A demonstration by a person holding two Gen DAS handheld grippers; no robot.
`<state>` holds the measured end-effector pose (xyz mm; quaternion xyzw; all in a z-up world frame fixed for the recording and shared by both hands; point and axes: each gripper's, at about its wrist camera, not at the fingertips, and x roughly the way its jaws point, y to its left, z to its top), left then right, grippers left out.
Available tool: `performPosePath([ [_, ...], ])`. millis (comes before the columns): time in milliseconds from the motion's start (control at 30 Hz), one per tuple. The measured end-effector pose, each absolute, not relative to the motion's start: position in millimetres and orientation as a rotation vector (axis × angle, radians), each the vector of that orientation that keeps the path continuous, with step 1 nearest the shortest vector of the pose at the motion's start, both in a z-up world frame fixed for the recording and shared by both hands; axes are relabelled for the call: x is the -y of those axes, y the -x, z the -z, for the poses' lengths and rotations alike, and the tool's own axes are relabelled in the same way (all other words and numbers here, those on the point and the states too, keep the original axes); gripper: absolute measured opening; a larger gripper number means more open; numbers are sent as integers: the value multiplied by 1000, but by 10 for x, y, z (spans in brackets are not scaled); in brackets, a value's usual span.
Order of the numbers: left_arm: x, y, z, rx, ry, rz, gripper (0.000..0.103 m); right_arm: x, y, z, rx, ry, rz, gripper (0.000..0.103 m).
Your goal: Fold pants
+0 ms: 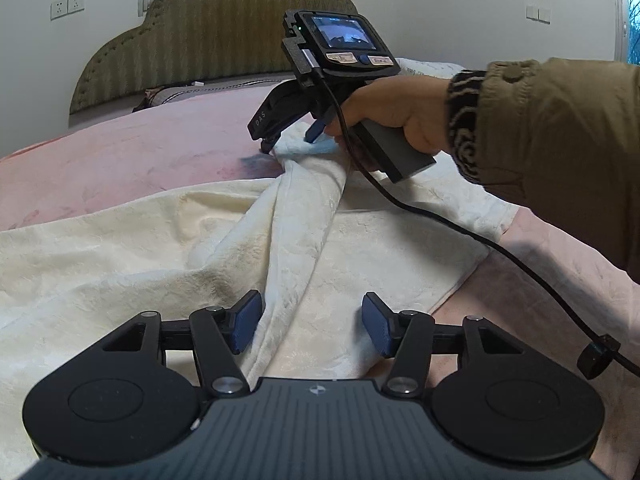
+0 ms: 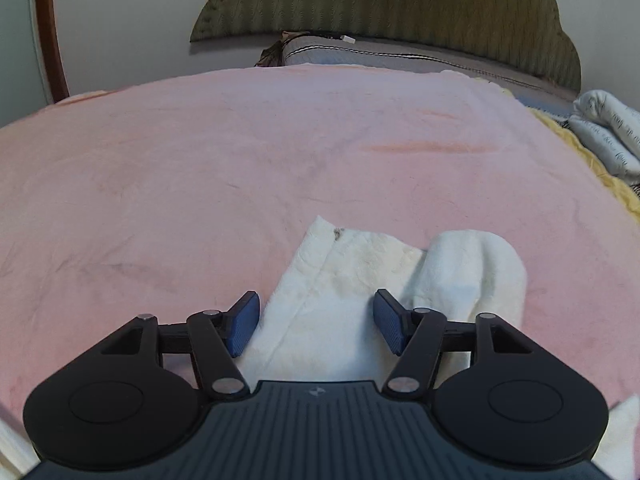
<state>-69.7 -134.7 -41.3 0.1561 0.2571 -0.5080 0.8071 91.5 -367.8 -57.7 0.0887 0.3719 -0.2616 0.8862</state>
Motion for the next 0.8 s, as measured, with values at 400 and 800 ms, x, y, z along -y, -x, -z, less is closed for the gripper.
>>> performPosePath([
  [400,1379,674,424,-553,-313,1100,61,4013,-107,313,-482,-468,515,8],
  [800,1494,785,449,-503,-414,1065,69,4156,803,161,-363,-656,438,30],
])
